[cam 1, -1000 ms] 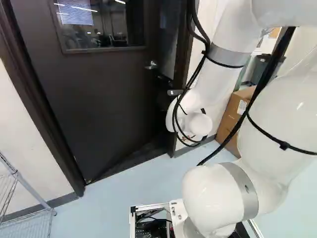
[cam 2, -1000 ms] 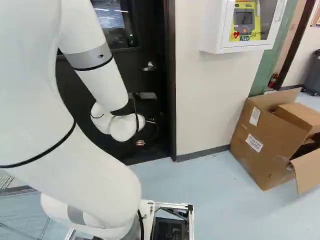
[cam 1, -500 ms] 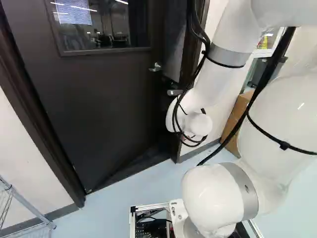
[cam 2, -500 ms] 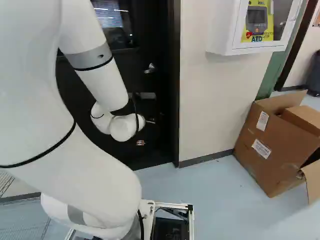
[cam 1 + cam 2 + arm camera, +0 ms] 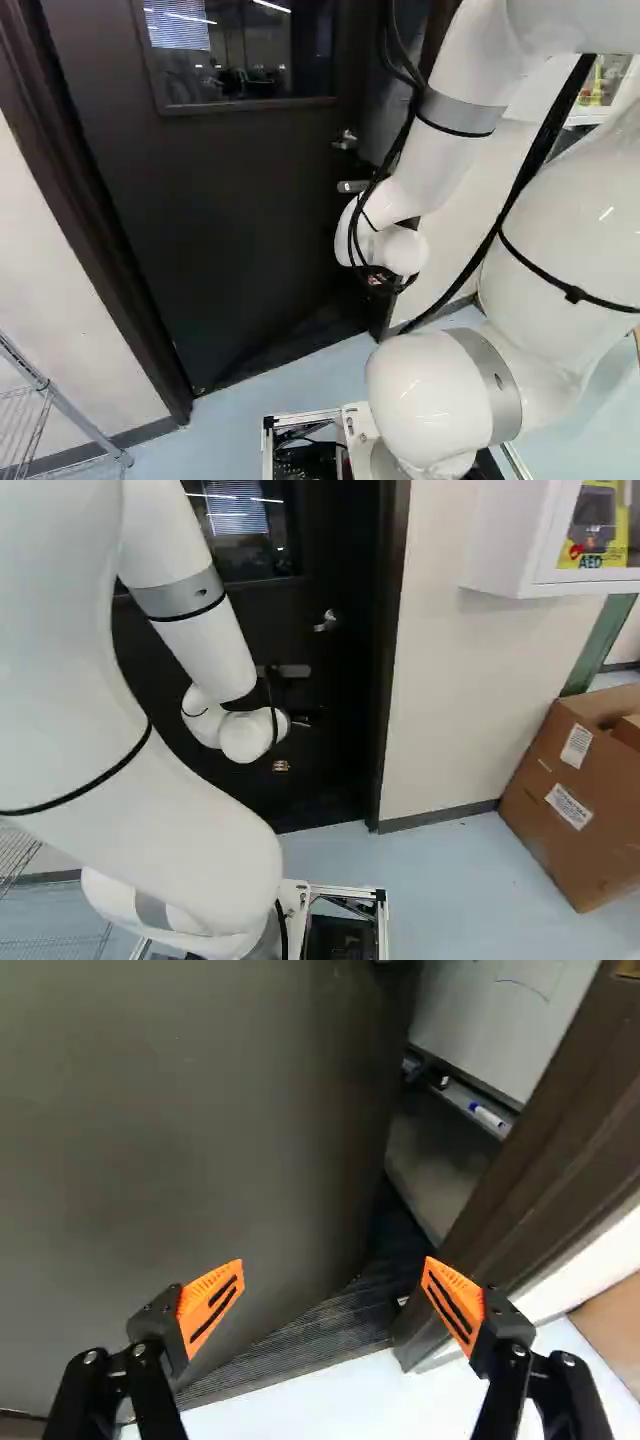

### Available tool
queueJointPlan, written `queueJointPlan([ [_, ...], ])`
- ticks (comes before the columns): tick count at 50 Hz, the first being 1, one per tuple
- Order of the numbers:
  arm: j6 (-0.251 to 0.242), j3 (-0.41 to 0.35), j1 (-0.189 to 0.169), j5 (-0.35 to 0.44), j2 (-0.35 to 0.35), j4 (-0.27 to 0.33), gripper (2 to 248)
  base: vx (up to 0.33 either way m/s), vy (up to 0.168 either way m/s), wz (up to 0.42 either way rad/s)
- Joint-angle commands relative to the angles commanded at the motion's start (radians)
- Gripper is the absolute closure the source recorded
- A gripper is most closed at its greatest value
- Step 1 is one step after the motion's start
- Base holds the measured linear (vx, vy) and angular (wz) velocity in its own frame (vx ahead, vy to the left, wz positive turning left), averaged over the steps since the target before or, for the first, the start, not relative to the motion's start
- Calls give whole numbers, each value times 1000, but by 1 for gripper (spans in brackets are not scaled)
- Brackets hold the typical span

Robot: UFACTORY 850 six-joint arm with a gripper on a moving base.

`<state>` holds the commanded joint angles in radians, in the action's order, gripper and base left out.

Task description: Open the door and move inside

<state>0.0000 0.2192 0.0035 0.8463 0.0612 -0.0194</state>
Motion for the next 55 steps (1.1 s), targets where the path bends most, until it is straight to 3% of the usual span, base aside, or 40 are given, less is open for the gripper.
queueJointPlan([
  [14, 0, 0, 0, 0, 0, 0, 3, 144, 159, 60],
  [34, 0, 0, 0, 0, 0, 0, 3, 135, 102, -314],
  [55, 0, 0, 0, 0, 0, 0, 3, 86, 128, -29],
])
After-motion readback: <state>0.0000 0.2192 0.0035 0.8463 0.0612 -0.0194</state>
